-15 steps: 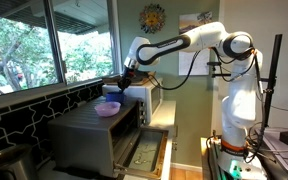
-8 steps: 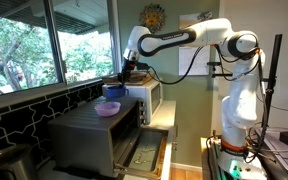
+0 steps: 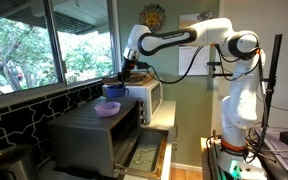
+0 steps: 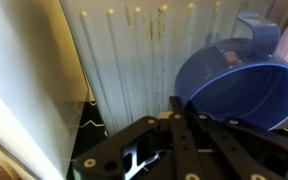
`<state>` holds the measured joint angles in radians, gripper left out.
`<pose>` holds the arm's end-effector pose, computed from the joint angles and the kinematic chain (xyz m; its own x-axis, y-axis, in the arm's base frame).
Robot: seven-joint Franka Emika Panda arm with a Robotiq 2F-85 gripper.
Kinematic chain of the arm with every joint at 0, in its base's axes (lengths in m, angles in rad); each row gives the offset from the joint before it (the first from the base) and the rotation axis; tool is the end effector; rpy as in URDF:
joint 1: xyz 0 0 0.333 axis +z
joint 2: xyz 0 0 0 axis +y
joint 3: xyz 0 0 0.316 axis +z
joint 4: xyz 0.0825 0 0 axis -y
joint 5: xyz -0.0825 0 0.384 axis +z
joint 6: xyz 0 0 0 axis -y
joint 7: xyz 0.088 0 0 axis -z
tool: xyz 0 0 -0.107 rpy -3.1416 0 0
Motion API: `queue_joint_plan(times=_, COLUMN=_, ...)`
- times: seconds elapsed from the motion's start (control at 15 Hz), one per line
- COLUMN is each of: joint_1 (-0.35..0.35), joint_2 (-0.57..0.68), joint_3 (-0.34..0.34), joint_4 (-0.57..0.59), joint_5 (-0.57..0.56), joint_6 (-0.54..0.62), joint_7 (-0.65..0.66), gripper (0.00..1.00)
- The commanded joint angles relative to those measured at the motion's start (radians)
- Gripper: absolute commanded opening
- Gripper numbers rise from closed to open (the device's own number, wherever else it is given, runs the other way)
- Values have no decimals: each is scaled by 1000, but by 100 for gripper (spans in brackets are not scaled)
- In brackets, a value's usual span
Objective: Pour the water from the blue cup to the pink bowl then put the bowl into the oven
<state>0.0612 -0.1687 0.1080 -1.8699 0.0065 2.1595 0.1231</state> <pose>0.5377 0.0968 0.6326 0.8976 0.0318 0.4396 0.0562 -0.9975 -0.0426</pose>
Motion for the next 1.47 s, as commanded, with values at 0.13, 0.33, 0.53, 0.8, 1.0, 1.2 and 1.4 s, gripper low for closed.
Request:
queue_joint_plan(times=0.13, joint_1=22, joint_2=-25, joint_3=31, joint_4=45, joint_5=-115, joint_6=-29, joint_7=-55, gripper=1)
queue_joint_plan(times=0.33, joint_1=41, joint_2=-21, joint_3=62, joint_4=82, joint_5=-178, joint_6=-58, joint_7=-93, gripper=1)
queue_joint_plan(times=0.53, joint_1=62, joint_2=-7, joint_3=95, joint_4=132, joint_5=-243, joint_6=-125, joint_7=-127, gripper=1)
queue_joint_plan(times=0.8, joint_1=82, joint_2=12, joint_3=143, joint_4=177, joint_5=-370, joint_6=-224, joint_7=-125, gripper=1)
queue_joint_plan(times=1.0, joint_1=95, joint_2=29, joint_3=169, joint_4=192, joint_5=-454, joint_6=-238, joint_7=-100, gripper=1)
queue_joint_plan(times=1.2, joint_1=104, joint_2=55, joint_3=189, joint_4=206, joint_5=-525, joint_6=-233, joint_7=-58, gripper=1)
queue_joint_plan(times=1.4, joint_1=116, joint_2=77, joint_3=202, joint_4=215, joint_5=-586, joint_6=-236, joint_7=-25, gripper=1)
